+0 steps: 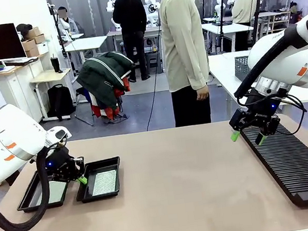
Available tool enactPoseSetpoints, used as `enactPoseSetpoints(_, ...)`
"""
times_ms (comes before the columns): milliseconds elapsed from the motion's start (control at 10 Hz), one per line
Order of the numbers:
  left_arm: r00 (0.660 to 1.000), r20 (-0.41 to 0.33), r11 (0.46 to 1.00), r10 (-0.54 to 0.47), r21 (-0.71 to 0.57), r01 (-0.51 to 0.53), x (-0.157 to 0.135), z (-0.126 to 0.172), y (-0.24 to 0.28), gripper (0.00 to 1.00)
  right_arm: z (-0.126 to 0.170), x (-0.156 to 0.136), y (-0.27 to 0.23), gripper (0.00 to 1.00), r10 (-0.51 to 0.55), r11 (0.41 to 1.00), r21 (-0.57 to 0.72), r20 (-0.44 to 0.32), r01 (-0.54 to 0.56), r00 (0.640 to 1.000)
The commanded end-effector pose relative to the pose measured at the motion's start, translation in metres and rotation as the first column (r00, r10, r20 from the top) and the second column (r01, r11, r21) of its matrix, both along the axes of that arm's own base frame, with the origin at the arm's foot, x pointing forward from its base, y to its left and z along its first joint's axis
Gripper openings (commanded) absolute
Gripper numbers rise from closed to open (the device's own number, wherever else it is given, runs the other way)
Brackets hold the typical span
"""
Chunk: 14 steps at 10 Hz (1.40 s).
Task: Inspect and transfer BCBs to ESD trays.
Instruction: Pick up the ESD tray and place it on the left side of the table.
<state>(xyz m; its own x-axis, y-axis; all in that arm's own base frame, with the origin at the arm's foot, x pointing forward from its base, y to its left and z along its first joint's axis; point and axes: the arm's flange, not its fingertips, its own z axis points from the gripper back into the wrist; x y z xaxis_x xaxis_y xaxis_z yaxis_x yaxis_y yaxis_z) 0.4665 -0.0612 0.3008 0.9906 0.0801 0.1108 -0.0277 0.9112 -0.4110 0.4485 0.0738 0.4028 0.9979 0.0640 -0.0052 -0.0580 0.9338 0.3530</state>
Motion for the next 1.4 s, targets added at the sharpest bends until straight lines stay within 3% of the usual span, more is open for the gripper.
enactPoseSetpoints(0, 1.000, -0.003, 1.000, 0.001, -0.004, -0.001, 0.000, 0.001, 0.002, 0.03, 0.001, 0.000, 0.002, 1.00, -0.013, 1.000, -0.016, -0.006, 0.013, 1.000)
enactPoseSetpoints(300, 1.000, 0.000, 1.000, 0.000, 0.000, 0.000, 0.000, 0.000, 0.000, 0.06, 0.001, 0.000, 0.002, 1.00, -0.013, 1.000, -0.016, -0.006, 0.013, 1.000)
enactPoseSetpoints(400, 1.000, 0.016, 1.000, 0.017, -0.004, -0.017, -0.002, 0.004, -0.001, 0.19, 0.001, 0.000, 0.002, 1.00, -0.013, 1.000, -0.016, -0.006, 0.013, 1.000)
enactPoseSetpoints(500, 0.999, 0.027, 1.000, 0.023, 0.012, -0.023, -0.003, 0.007, -0.002, 0.22, 0.001, 0.000, 0.002, 1.00, -0.013, 1.000, -0.016, -0.006, 0.013, 1.000)
enactPoseSetpoints(600, 0.999, 0.030, 0.999, 0.034, 0.033, -0.035, -0.005, 0.010, -0.003, 0.35, 0.001, 0.000, 0.002, 1.00, -0.013, 1.000, -0.016, -0.006, 0.013, 1.000)
enactPoseSetpoints(700, 0.999, 0.032, 0.998, 0.037, 0.058, -0.039, -0.006, 0.015, -0.003, 0.38, 0.001, 0.000, 0.002, 1.00, -0.013, 1.000, -0.016, -0.006, 0.013, 1.000)
enactPoseSetpoints(800, 0.999, 0.038, 0.997, 0.031, 0.072, -0.034, -0.008, 0.021, -0.004, 0.51, 0.001, 0.000, 0.002, 1.00, -0.013, 1.000, -0.016, -0.006, 0.013, 1.000)
enactPoseSetpoints(900, 0.999, 0.044, 0.995, 0.030, 0.097, -0.034, -0.010, 0.028, -0.007, 0.54, 0.001, 0.000, 0.002, 1.00, -0.013, 1.000, -0.016, -0.006, 0.013, 1.000)
enactPoseSetpoints(1000, 0.998, 0.048, 0.991, 0.032, 0.130, -0.038, -0.012, 0.037, -0.010, 0.67, 0.001, 0.000, 0.002, 1.00, -0.013, 1.000, -0.016, -0.006, 0.013, 1.000)
enactPoseSetpoints(1100, 0.998, 0.052, 0.985, 0.035, 0.170, -0.043, -0.017, 0.048, -0.013, 0.71, 0.001, 0.000, 0.002, 1.00, -0.013, 1.000, -0.016, -0.006, 0.013, 1.000)
enactPoseSetpoints(1200, 0.998, 0.051, 0.973, 0.030, 0.226, -0.041, -0.025, 0.062, -0.016, 0.84, 0.001, 0.000, 0.002, 1.00, -0.013, 1.000, -0.016, -0.006, 0.013, 1.000)
enactPoseSetpoints(1300, 0.998, 0.050, 0.962, 0.025, 0.271, -0.038, -0.032, 0.074, -0.017, 0.87, 0.001, 0.000, 0.002, 1.00, -0.013, 1.000, -0.016, -0.006, 0.013, 1.000)
